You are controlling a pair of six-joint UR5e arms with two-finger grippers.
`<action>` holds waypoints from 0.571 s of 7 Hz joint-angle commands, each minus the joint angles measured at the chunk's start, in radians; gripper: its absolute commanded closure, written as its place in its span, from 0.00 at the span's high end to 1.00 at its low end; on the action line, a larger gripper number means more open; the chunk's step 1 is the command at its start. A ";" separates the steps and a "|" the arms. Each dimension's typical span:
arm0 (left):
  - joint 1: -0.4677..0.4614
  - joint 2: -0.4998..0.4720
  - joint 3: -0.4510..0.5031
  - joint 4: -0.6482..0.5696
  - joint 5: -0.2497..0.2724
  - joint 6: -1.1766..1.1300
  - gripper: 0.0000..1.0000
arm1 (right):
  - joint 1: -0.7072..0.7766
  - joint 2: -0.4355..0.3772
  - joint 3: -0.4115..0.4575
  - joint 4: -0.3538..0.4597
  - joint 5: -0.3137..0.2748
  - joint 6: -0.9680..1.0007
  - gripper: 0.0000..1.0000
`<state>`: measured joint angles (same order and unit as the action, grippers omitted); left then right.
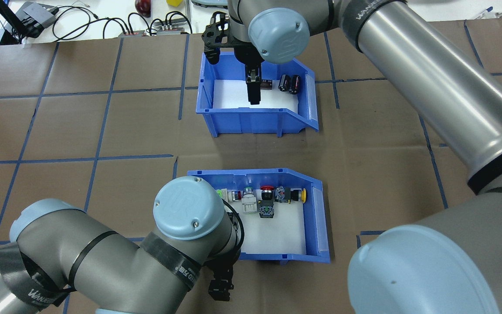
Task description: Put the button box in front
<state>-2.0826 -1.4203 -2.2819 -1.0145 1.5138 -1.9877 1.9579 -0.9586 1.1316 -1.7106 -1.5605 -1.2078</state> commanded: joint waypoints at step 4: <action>-0.048 -0.048 -0.060 0.145 0.011 -0.023 0.55 | 0.019 0.106 0.034 -0.093 -0.015 0.031 1.00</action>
<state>-2.1047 -1.4695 -2.3409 -0.8905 1.5252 -2.0102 1.9771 -0.8707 1.1488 -1.7957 -1.5741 -1.1825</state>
